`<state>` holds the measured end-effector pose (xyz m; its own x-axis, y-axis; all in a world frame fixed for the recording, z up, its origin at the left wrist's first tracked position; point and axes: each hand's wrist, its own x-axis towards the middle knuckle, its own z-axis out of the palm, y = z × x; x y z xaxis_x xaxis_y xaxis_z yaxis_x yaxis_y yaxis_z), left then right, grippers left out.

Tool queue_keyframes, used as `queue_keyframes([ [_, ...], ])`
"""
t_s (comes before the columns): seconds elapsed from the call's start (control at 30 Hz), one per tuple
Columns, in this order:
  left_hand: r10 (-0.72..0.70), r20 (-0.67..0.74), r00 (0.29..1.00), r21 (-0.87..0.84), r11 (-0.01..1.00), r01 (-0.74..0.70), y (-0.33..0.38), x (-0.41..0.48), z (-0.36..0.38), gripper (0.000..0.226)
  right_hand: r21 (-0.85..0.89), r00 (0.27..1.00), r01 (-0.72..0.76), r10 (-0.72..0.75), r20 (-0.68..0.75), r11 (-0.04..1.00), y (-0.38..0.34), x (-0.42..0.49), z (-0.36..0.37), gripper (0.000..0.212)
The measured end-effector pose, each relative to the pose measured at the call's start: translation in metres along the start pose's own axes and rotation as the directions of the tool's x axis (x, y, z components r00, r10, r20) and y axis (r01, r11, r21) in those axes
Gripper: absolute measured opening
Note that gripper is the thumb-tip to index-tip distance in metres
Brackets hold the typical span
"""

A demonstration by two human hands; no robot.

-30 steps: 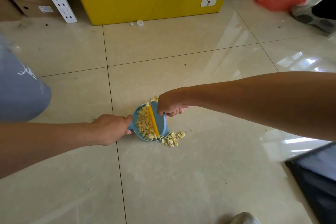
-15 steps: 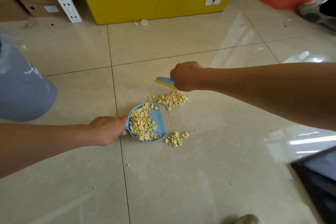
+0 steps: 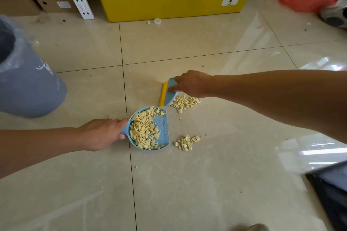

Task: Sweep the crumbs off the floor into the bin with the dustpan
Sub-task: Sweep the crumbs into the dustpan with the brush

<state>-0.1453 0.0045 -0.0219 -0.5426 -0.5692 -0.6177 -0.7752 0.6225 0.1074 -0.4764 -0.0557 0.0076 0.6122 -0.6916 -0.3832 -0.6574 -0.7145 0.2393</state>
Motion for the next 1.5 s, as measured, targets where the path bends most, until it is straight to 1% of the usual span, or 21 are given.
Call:
queue_keyframes([
  [0.07,0.007,-0.001,1.0,-0.002,1.0,-0.007,-0.003,-0.003,0.0,0.021,0.033,0.998,-0.012,0.01,0.061,0.999,0.009,-0.009,0.008,0.057],
  [0.17,0.017,0.001,1.0,-0.007,1.0,-0.017,-0.006,-0.006,0.0,0.022,0.106,0.985,-0.071,0.053,0.163,0.992,0.026,-0.032,0.024,0.06],
  [0.33,0.037,0.005,0.999,0.015,0.999,-0.037,-0.007,-0.006,-0.006,0.02,0.219,0.969,-0.123,0.07,0.235,0.968,0.038,-0.063,0.046,0.047],
  [0.37,0.041,0.004,0.999,0.013,0.999,-0.041,-0.008,-0.006,-0.007,0.019,0.259,0.969,-0.139,0.077,0.235,0.956,0.038,-0.067,0.048,0.044],
  [0.43,0.045,0.0,0.999,0.016,0.999,-0.045,-0.011,-0.005,-0.01,0.016,0.341,0.976,-0.183,0.13,0.173,0.922,0.042,-0.07,0.045,0.041],
  [0.47,0.043,-0.006,0.999,0.019,0.999,-0.043,-0.013,-0.006,-0.011,0.015,0.39,0.974,-0.223,0.188,0.127,0.894,0.045,-0.07,0.042,0.041],
  [0.53,0.037,-0.023,0.999,0.012,0.999,-0.037,-0.017,-0.006,-0.013,0.016,0.455,0.942,-0.324,0.329,0.071,0.83,0.052,-0.068,0.037,0.041],
  [0.6,0.029,-0.036,0.999,-0.004,1.0,-0.03,-0.02,-0.009,-0.014,0.017,0.457,0.889,-0.44,0.447,0.099,0.773,0.054,-0.063,0.032,0.042],
  [0.67,0.019,-0.046,0.999,-0.006,1.0,-0.02,-0.022,-0.013,-0.014,0.018,0.432,0.839,-0.531,0.524,0.148,0.729,0.049,-0.052,0.026,0.039],
  [0.8,0.023,-0.063,0.998,-0.011,1.0,-0.024,-0.022,-0.018,-0.015,0.018,0.248,0.767,-0.641,0.601,0.225,0.726,0.037,-0.03,0.011,0.032],
  [0.87,0.032,-0.066,0.997,-0.017,0.999,-0.033,-0.02,-0.02,-0.017,0.018,0.167,0.763,-0.637,0.585,0.277,0.752,0.033,-0.024,0.004,0.029],
  [0.97,0.019,-0.071,0.997,-0.013,1.0,-0.02,-0.017,-0.02,-0.022,0.018,0.127,0.777,-0.589,0.517,0.359,0.798,0.022,-0.021,-0.001,0.026],
  [1.17,0.041,-0.049,0.998,0.008,0.999,-0.041,-0.026,-0.012,-0.034,0.017,0.078,0.805,-0.421,0.333,0.491,0.904,-0.042,-0.049,-0.004,0.022],
  [1.3,0.055,-0.039,0.998,0.043,0.998,-0.053,-0.029,-0.002,-0.038,0.017,0.105,0.816,-0.356,0.254,0.52,0.929,-0.077,-0.07,-0.01,0.012],
  [1.4,0.077,-0.039,0.996,0.069,0.995,-0.075,-0.027,0.003,-0.039,0.014,0.156,0.845,-0.321,0.208,0.492,0.934,-0.09,-0.082,-0.017,0.01],
  [1.47,0.093,-0.041,0.995,0.079,0.993,-0.089,-0.028,0.002,-0.041,0.016,0.189,0.858,-0.329,0.209,0.469,0.925,-0.089,-0.084,-0.027,0.01],
  [1.5,0.094,-0.038,0.995,0.081,0.993,-0.091,-0.028,0.001,-0.041,0.017,0.206,0.862,-0.346,0.223,0.455,0.915,-0.084,-0.083,-0.034,0.013],
])
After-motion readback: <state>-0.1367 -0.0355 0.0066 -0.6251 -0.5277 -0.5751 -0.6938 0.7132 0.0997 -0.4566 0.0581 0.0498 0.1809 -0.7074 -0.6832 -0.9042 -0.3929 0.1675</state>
